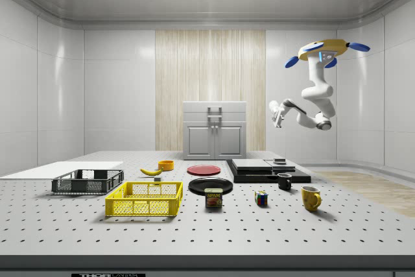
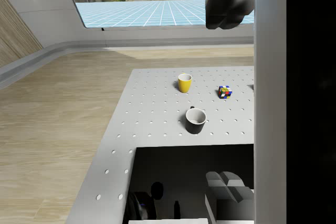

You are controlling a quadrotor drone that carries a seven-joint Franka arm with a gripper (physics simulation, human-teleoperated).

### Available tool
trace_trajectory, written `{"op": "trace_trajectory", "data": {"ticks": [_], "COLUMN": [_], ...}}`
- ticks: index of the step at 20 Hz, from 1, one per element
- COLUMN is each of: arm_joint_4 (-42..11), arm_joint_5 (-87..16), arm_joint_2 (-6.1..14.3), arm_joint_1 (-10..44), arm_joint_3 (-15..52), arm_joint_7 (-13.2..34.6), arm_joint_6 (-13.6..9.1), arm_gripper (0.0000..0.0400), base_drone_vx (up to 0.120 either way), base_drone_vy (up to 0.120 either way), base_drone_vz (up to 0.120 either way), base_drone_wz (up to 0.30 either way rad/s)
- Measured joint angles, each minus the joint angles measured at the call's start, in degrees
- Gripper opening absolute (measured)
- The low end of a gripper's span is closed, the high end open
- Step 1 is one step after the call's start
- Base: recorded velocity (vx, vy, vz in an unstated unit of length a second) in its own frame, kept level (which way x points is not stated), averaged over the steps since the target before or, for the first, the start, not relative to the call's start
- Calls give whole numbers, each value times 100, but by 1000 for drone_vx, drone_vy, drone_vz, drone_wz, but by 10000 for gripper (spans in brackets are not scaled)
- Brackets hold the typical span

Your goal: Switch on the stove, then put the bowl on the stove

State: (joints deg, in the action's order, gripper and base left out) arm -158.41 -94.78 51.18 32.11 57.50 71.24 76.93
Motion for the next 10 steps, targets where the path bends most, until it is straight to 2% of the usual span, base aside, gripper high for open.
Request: {"op": "trace_trajectory", "data": {"ticks": [1, 5, 10], "arm_joint_4": [-177, -570, -716], "arm_joint_5": [-380, -1341, -1782], "arm_joint_2": [74, 351, 631], "arm_joint_1": [309, 1354, 2124], "arm_joint_3": [201, 780, 1156], "arm_joint_7": [230, 948, 1453], "arm_joint_6": [-139, -627, -944], "arm_gripper": [400, 400, 400], "base_drone_vx": [0, 0, 0], "base_drone_vy": [-120, -120, -120], "base_drone_vz": [-40, -120, -120], "base_drone_wz": [0, 0, 0]}}
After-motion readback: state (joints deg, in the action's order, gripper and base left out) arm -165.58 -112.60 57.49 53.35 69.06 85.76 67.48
